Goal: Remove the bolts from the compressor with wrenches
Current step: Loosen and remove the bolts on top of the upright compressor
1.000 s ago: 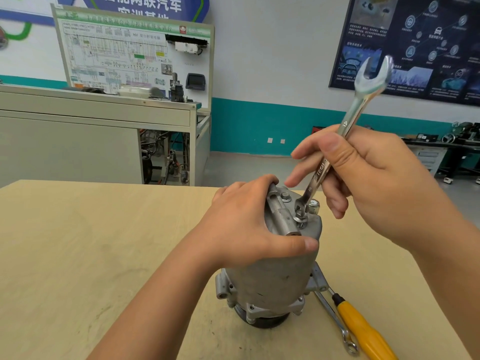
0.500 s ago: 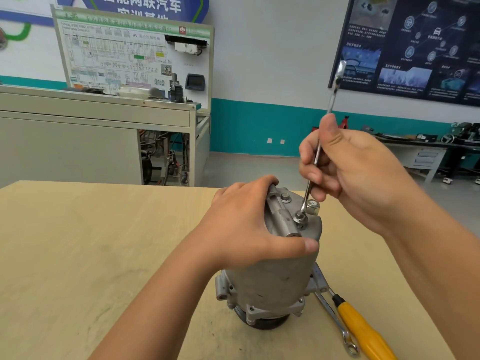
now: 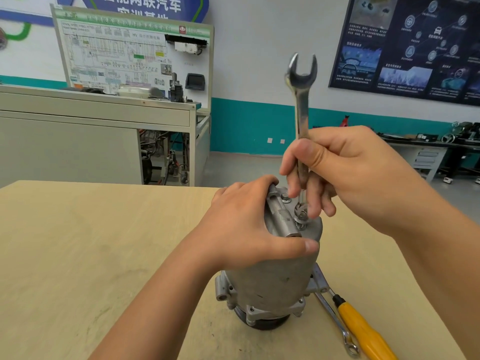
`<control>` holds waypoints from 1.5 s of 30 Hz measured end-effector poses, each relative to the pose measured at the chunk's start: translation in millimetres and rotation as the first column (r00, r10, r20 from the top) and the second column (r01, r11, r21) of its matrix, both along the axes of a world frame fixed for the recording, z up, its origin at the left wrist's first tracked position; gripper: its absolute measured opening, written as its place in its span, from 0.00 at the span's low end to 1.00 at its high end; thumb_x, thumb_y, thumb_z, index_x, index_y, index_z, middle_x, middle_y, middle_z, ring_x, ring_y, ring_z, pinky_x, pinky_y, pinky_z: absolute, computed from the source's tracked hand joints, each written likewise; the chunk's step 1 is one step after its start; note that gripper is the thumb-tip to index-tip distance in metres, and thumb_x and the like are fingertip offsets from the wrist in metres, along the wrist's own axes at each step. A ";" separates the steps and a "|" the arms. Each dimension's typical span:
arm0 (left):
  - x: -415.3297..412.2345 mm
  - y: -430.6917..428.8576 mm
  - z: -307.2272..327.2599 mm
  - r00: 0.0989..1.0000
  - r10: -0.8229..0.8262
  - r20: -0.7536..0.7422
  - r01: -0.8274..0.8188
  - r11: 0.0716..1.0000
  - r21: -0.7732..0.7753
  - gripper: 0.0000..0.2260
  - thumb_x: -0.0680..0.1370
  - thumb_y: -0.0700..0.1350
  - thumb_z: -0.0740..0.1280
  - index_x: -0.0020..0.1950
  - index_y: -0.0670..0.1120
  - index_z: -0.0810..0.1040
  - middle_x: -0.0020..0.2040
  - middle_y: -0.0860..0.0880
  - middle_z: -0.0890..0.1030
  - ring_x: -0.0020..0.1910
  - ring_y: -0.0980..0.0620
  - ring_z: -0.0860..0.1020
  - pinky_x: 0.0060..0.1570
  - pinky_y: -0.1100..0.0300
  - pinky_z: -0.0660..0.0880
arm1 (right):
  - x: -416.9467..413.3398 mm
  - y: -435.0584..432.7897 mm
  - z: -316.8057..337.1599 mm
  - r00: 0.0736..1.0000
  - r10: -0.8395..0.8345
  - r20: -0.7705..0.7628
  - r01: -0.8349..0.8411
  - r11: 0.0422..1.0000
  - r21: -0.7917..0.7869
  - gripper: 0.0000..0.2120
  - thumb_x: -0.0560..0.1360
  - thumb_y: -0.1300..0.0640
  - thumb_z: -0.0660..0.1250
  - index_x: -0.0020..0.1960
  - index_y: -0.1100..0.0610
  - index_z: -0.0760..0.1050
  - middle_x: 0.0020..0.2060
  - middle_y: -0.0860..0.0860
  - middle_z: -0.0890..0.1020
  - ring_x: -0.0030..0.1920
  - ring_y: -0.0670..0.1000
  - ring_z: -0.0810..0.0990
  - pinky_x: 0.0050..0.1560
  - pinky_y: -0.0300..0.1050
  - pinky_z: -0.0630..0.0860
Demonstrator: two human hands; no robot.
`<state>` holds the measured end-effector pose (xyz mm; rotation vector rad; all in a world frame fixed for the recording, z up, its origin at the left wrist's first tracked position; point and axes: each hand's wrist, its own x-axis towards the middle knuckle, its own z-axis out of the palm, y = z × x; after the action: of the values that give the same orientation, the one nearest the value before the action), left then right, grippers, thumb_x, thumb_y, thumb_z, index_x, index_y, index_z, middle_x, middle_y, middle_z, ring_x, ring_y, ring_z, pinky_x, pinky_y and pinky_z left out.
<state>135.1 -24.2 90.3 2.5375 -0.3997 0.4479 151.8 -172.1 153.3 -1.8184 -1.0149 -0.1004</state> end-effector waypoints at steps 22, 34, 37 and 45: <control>-0.8 0.0 -1.2 0.999 0.032 -0.038 -0.032 0.999 0.009 0.45 0.58 0.74 0.62 0.71 0.56 0.61 0.60 0.59 0.72 0.59 0.55 0.69 0.61 0.52 0.67 | 27.1 -8.4 -19.8 0.980 0.138 -0.143 -0.084 0.939 0.334 0.14 0.74 0.47 0.58 0.37 0.56 0.72 0.29 0.56 0.82 0.15 0.45 0.64 0.19 0.32 0.65; -5.2 2.9 3.7 0.995 -0.040 -0.088 0.046 0.997 0.069 0.35 0.60 0.76 0.57 0.66 0.66 0.66 0.64 0.60 0.68 0.65 0.57 0.64 0.66 0.54 0.61 | 16.7 0.0 -7.3 0.996 0.050 -0.080 -0.043 0.995 0.088 0.22 0.70 0.37 0.50 0.34 0.57 0.60 0.23 0.47 0.62 0.24 0.44 0.60 0.22 0.37 0.60; -6.5 -1.3 5.3 0.996 -0.032 -0.086 0.031 0.999 -0.013 0.29 0.64 0.72 0.61 0.63 0.64 0.72 0.63 0.58 0.70 0.64 0.56 0.67 0.65 0.49 0.65 | 23.1 0.1 -9.4 0.995 0.026 -0.098 -0.012 0.990 0.139 0.22 0.71 0.38 0.50 0.34 0.57 0.61 0.22 0.46 0.62 0.24 0.44 0.59 0.23 0.37 0.58; -5.9 -15.3 15.5 0.990 0.049 -0.133 -0.072 0.981 -0.180 0.12 0.64 0.66 0.67 0.42 0.63 0.75 0.59 0.58 0.72 0.60 0.53 0.71 0.65 0.44 0.65 | 39.8 3.9 -11.4 0.985 0.098 -0.140 -0.069 0.977 0.201 0.22 0.74 0.39 0.51 0.33 0.53 0.71 0.20 0.45 0.66 0.22 0.43 0.63 0.22 0.32 0.61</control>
<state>129.2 -39.4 105.8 2.3867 -0.2224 0.3265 191.6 -168.2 141.9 -1.5784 -0.9403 -0.0115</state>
